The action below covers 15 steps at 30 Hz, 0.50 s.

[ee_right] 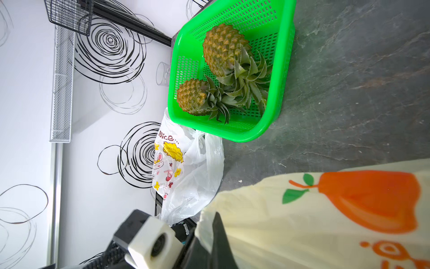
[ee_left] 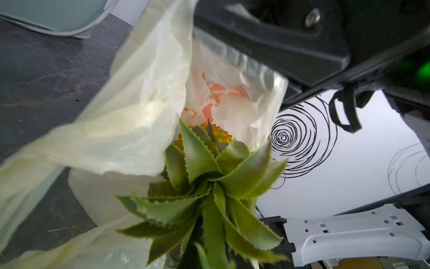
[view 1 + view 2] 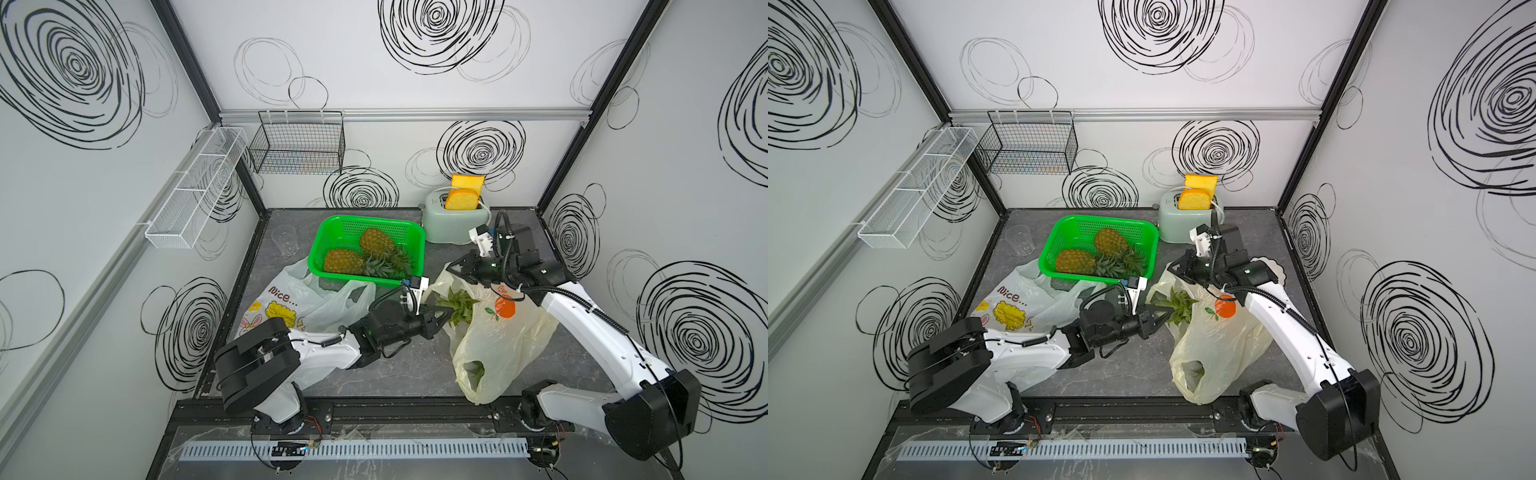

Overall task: Place the pineapple into a plastic bag & tie a knot
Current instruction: Place the pineapple in the plastic bag.

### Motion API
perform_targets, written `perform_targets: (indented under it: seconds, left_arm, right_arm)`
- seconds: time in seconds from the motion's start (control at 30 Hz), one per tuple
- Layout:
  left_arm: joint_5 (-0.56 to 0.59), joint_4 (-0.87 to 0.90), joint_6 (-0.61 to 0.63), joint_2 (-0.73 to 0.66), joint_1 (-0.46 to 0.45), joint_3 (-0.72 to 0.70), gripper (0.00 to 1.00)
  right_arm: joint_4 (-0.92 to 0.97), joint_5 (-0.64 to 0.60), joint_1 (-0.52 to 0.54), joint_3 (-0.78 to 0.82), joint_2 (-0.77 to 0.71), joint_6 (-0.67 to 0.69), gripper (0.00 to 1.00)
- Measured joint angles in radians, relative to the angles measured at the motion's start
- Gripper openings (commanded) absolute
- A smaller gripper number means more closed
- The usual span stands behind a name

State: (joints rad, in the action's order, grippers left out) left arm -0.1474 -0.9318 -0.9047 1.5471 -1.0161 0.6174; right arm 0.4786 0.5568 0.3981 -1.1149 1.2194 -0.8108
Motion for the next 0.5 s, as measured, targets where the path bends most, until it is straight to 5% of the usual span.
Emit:
perform_targets:
  seconds: [0.5]
  left_arm:
    - [0.363,-0.205,-0.04,0.204,-0.132,0.037,0.0]
  right_arm:
    - [-0.09,0.019,0.0,0.014,0.006,-0.076,0.0]
